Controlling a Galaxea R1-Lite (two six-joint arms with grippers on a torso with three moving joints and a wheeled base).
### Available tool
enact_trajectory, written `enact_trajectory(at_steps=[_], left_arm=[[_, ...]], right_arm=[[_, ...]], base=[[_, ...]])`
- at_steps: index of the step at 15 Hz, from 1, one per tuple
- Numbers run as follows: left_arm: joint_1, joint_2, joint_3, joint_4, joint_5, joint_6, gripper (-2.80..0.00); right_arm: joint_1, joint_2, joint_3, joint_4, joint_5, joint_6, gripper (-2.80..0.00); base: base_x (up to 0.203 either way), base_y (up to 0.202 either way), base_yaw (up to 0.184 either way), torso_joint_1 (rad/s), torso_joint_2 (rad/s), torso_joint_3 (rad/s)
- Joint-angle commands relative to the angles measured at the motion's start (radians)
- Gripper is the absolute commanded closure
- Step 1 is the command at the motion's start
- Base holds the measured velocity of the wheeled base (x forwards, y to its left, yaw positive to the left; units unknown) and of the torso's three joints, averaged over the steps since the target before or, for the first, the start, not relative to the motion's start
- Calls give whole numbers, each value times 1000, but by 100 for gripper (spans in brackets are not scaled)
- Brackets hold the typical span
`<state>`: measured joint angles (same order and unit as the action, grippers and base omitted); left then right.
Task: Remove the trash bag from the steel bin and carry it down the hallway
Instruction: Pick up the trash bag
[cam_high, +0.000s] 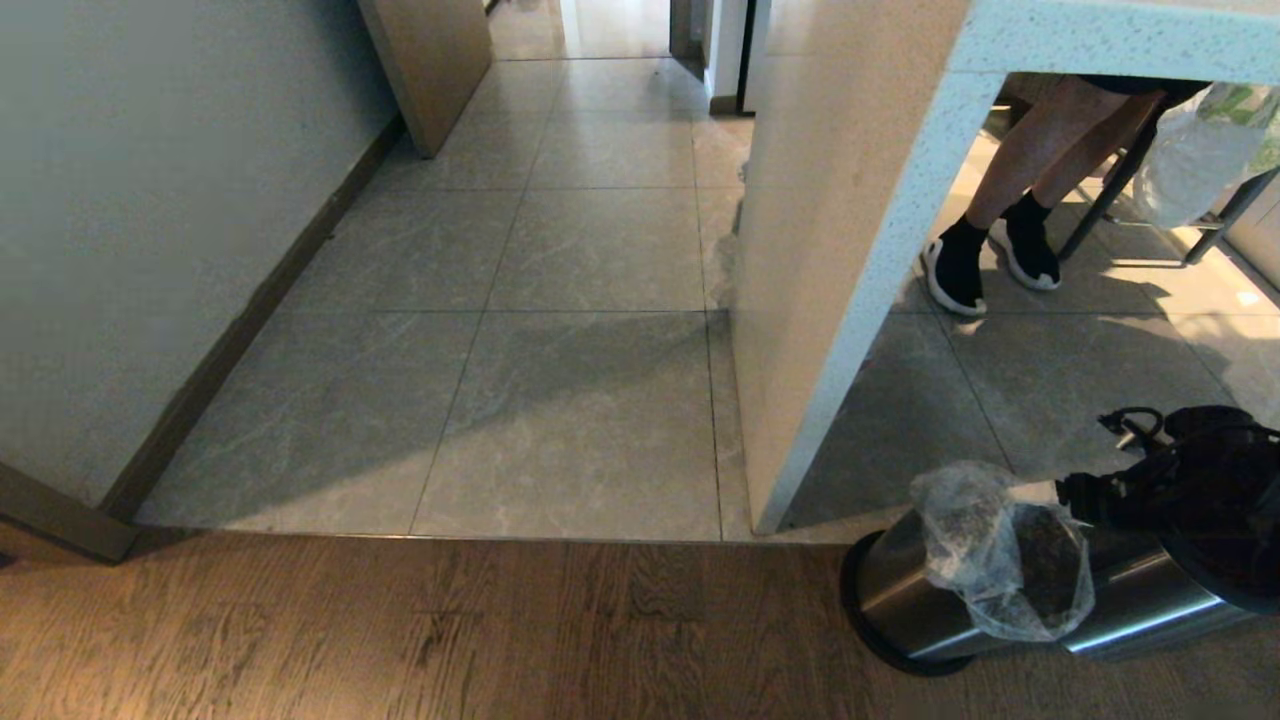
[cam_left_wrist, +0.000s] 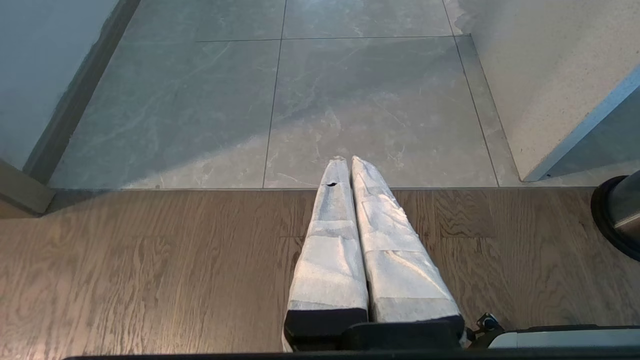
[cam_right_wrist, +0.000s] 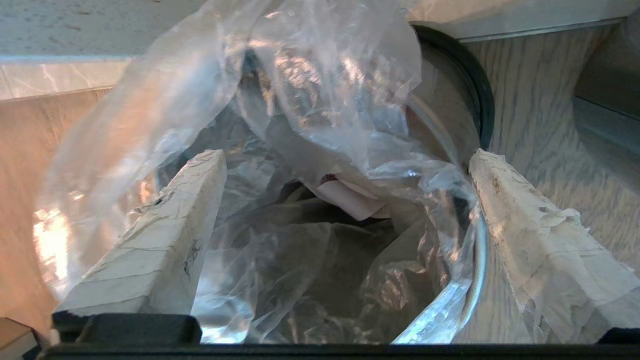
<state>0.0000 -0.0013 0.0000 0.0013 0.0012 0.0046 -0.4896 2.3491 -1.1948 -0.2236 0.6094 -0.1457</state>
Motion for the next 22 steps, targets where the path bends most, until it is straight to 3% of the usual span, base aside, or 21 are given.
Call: enact_trajectory(at_steps=[1, 15, 22], left_arm=[[0, 1, 1, 0, 0, 0, 0], [0, 1, 2, 0, 0, 0, 0], [0, 1, 1, 0, 0, 0, 0]], right_arm=[[0, -21, 7, 2, 4, -1, -280], [46, -37, 23, 4, 1, 1, -280], [114, -47, 31, 0, 4, 62, -280]], base=[[0, 0, 0, 0, 0, 0], [0, 0, 0, 0, 0, 0], [0, 0, 0, 0, 0, 0]])
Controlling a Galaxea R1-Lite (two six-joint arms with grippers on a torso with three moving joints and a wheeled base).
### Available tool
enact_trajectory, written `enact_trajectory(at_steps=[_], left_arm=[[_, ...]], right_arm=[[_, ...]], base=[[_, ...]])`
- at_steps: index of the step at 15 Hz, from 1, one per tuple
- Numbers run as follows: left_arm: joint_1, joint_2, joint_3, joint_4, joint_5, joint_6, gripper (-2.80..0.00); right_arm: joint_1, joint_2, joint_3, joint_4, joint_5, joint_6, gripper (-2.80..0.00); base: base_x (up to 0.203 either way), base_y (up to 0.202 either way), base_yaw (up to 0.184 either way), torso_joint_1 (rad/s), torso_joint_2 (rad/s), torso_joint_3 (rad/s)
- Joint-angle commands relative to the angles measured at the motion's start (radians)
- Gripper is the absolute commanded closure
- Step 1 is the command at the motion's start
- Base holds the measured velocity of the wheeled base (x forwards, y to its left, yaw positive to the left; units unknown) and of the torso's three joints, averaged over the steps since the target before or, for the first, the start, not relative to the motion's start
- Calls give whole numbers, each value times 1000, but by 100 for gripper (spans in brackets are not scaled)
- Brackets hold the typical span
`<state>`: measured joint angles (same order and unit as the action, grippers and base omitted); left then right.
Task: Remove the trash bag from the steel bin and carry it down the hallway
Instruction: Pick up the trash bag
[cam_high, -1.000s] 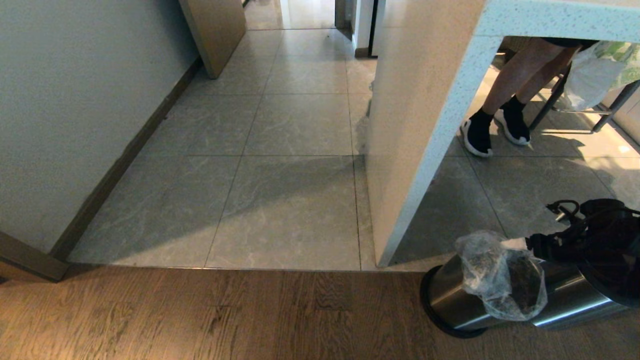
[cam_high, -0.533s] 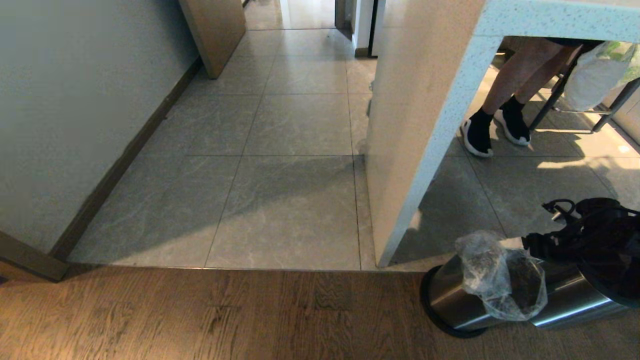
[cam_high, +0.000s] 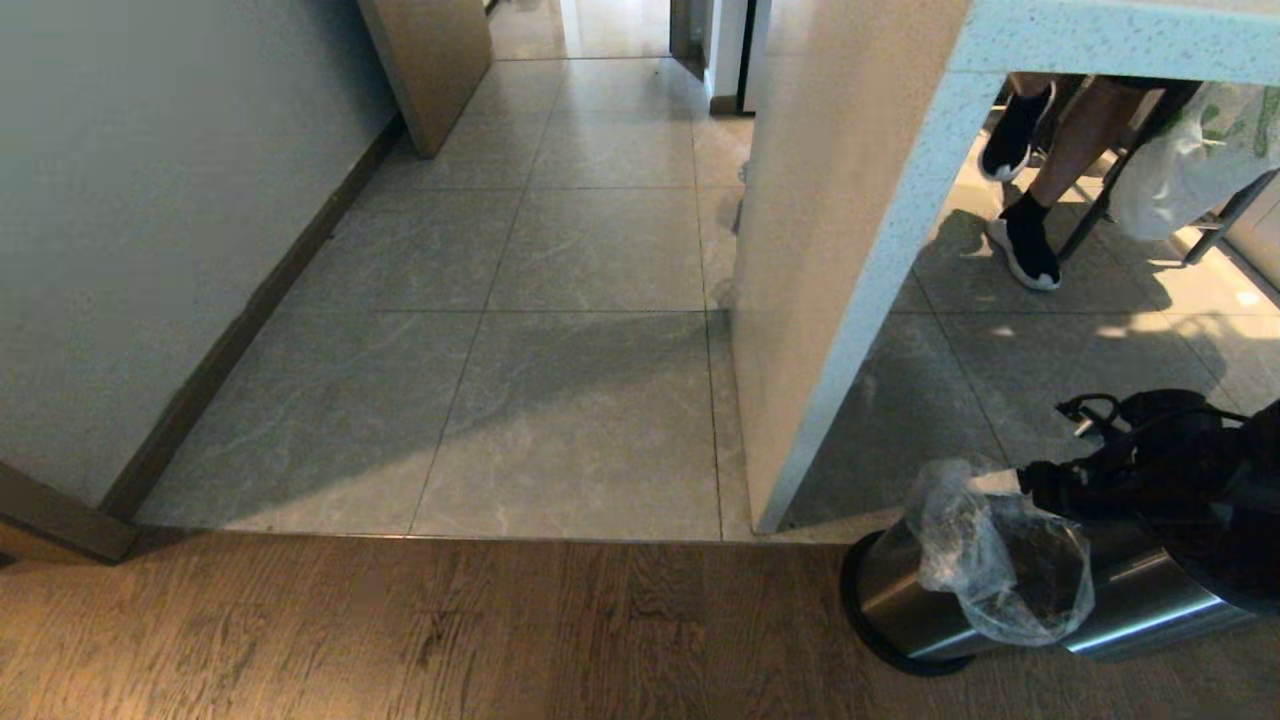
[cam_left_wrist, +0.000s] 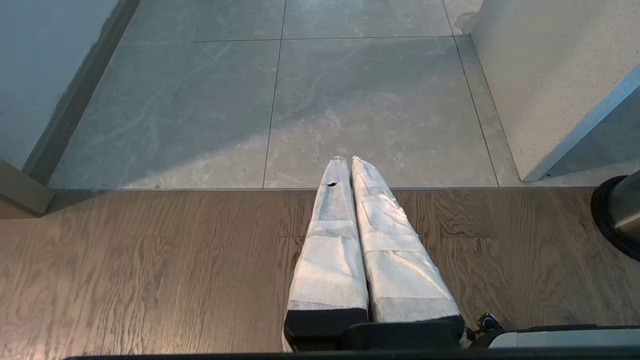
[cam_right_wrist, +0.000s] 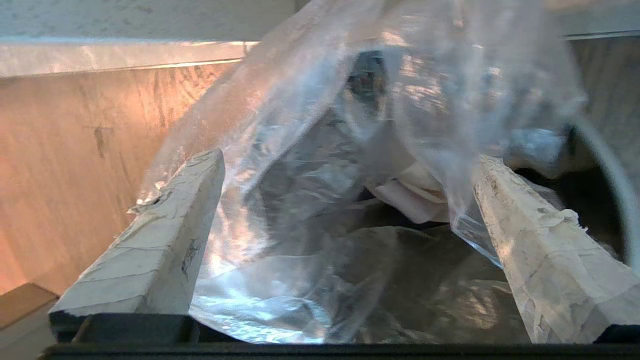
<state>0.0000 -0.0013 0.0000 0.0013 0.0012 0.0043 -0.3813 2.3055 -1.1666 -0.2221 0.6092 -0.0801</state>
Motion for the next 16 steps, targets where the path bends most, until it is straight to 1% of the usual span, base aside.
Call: enact_trajectory(at_steps=[1, 3, 8, 13, 16], left_arm=[[0, 1, 2, 0, 0, 0, 0], [0, 1, 0, 0, 0, 0, 0], [0, 1, 0, 0, 0, 0, 0], [0, 1, 1, 0, 0, 0, 0], [0, 1, 1, 0, 0, 0, 0]], right_arm=[[6, -7, 2, -2, 4, 3, -280], [-5, -24, -6, -3, 4, 2, -280], [-70, -64, 15, -2, 0, -10, -280], [-73, -11, -15, -6, -1, -10, -280], [-71, 22, -33, -57, -3, -11, -280]], base=[[0, 0, 0, 0, 0, 0], [0, 0, 0, 0, 0, 0], [0, 0, 0, 0, 0, 0], [0, 0, 0, 0, 0, 0], [0, 0, 0, 0, 0, 0]])
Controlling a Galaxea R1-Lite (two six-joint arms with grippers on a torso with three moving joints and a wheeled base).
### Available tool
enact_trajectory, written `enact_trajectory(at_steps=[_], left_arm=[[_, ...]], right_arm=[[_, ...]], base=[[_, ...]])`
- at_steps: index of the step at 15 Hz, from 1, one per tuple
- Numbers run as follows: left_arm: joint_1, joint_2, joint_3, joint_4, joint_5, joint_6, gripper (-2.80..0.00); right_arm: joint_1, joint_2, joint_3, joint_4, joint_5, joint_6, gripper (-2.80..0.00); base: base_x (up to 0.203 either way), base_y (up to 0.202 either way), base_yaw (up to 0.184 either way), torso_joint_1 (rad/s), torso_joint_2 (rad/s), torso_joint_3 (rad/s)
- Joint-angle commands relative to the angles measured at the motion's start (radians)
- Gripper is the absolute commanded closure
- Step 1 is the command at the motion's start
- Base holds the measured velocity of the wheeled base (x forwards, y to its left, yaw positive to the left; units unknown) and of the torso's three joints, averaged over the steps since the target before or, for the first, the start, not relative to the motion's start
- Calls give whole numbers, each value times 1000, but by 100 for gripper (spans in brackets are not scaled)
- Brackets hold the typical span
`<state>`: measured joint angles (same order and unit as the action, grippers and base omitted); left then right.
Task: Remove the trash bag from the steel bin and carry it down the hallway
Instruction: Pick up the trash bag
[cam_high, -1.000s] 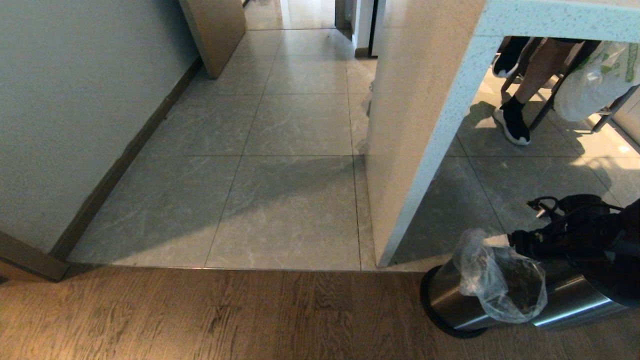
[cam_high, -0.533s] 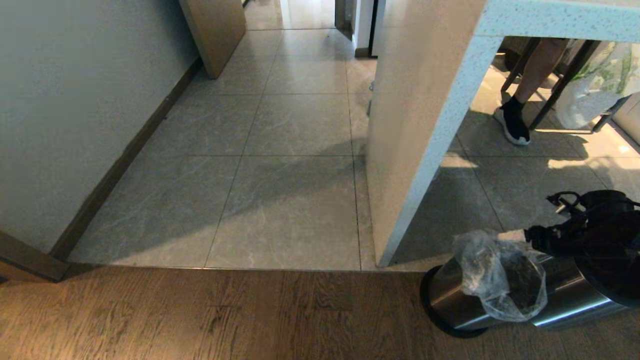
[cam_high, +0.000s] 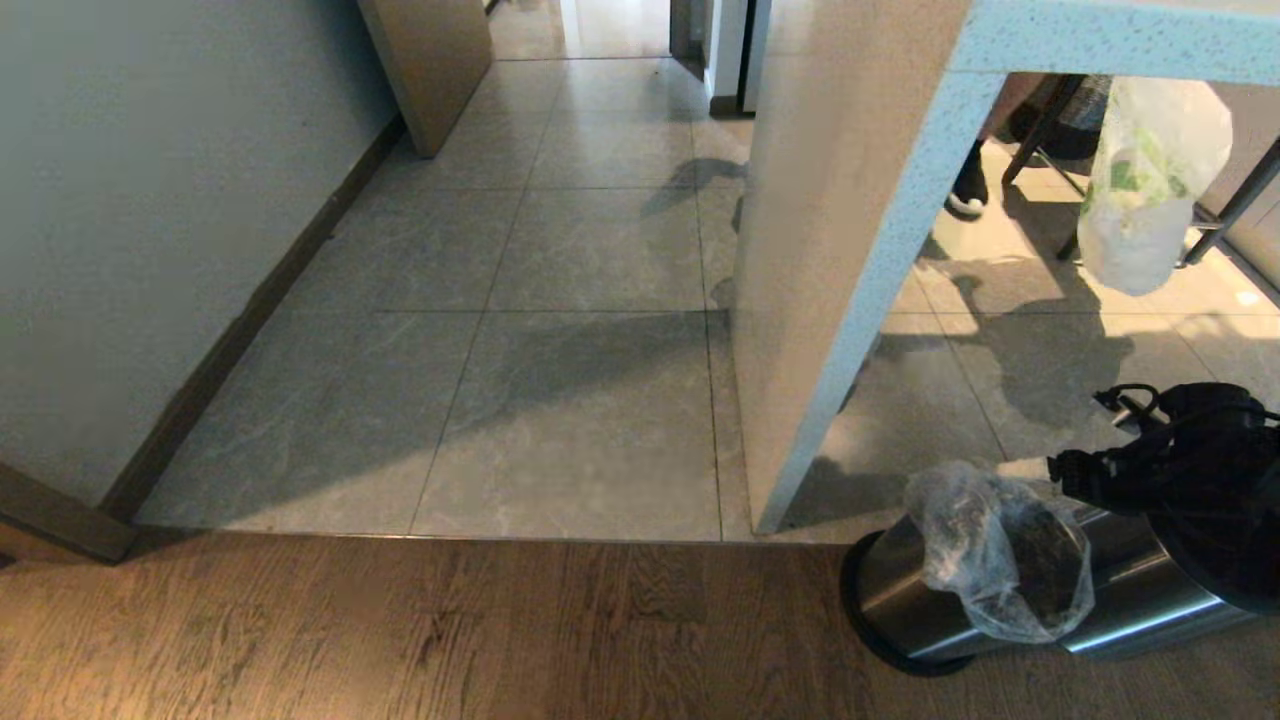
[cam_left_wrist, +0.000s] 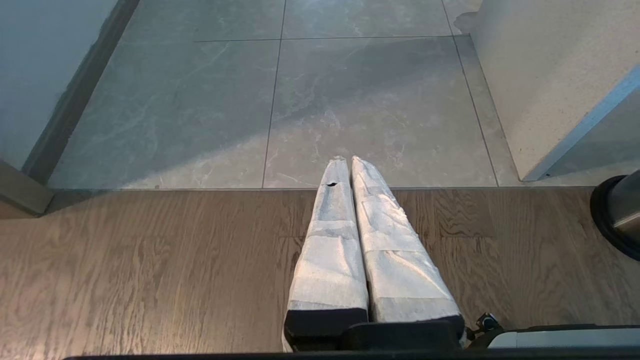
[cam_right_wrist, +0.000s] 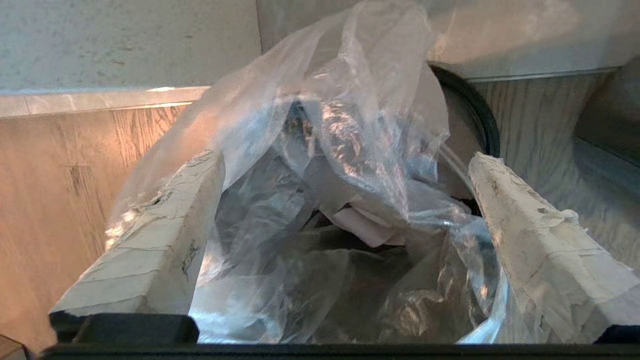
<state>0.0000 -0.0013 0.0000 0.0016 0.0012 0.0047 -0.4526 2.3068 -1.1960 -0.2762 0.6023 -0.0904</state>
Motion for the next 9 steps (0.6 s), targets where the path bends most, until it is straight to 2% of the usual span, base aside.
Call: enact_trajectory(at_steps=[1, 9], left_arm=[[0, 1, 1, 0, 0, -1, 0], [0, 1, 0, 0, 0, 0, 0]], right_arm=[[1, 27, -11, -3, 4, -2, -280], [3, 43, 7, 15, -11, -5, -280]], base=[[0, 0, 0, 0, 0, 0], [0, 0, 0, 0, 0, 0]])
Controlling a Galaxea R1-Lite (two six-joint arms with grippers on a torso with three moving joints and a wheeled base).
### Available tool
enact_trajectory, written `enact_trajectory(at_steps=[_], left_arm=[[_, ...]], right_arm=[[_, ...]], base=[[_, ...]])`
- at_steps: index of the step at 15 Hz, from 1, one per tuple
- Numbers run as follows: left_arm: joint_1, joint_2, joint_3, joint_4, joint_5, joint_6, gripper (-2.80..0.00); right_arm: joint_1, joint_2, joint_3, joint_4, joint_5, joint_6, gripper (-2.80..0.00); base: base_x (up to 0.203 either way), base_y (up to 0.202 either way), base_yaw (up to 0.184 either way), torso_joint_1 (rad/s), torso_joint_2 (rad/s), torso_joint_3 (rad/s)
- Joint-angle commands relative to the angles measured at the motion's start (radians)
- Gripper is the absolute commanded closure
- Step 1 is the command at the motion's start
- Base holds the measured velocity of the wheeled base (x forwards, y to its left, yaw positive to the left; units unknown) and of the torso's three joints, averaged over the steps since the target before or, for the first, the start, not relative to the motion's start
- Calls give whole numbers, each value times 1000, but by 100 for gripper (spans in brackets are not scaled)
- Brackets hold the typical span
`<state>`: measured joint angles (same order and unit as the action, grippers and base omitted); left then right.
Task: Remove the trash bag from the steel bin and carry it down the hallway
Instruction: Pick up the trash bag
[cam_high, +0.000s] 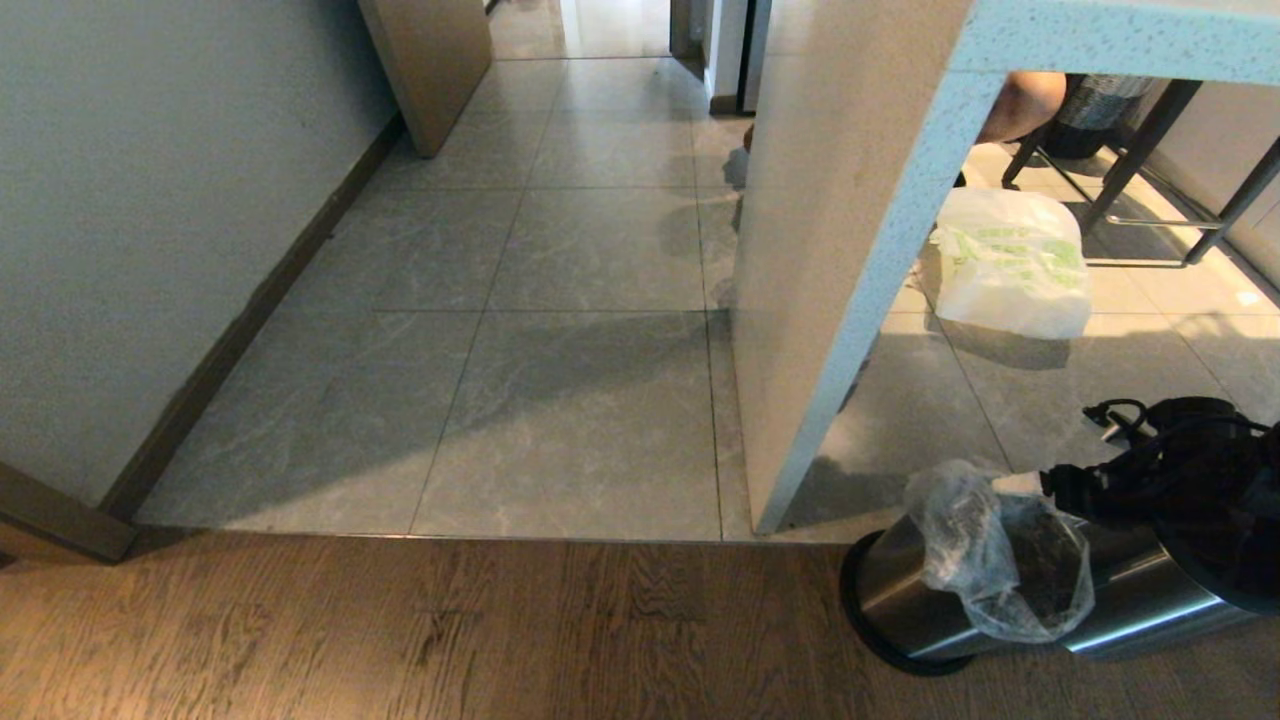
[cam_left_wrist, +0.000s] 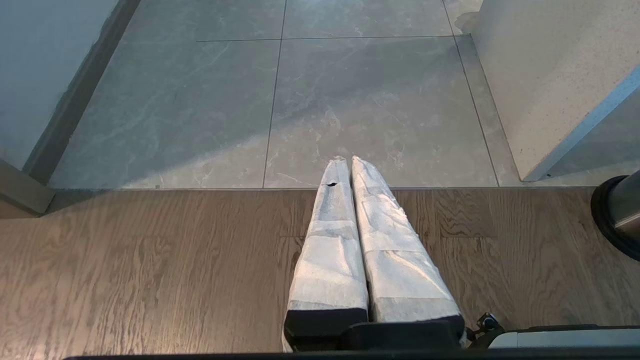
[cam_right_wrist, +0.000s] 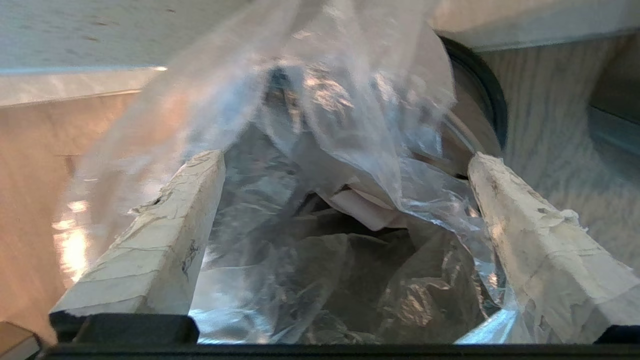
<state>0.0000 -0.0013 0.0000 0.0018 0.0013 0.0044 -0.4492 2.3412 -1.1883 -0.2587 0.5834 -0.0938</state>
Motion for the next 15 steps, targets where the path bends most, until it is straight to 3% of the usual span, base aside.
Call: enact_trajectory(at_steps=[1, 2, 3, 4, 15], left_arm=[[0, 1, 1, 0, 0, 0, 0], [0, 1, 2, 0, 0, 0, 0], [0, 1, 1, 0, 0, 0, 0], [0, 1, 2, 0, 0, 0, 0], [0, 1, 0, 0, 0, 0, 0]], right_arm=[[2, 12, -2, -2, -9, -1, -280], [4, 15, -1, -5, -20, -1, -280], [4, 16, -2, -10, -20, -1, -260], [4, 16, -7, -8, -20, -1, 0], [20, 6, -2, -5, -26, -1, 0]], base=[[0, 0, 0, 0, 0, 0], [0, 0, 0, 0, 0, 0], [0, 0, 0, 0, 0, 0], [0, 0, 0, 0, 0, 0], [0, 0, 0, 0, 0, 0]])
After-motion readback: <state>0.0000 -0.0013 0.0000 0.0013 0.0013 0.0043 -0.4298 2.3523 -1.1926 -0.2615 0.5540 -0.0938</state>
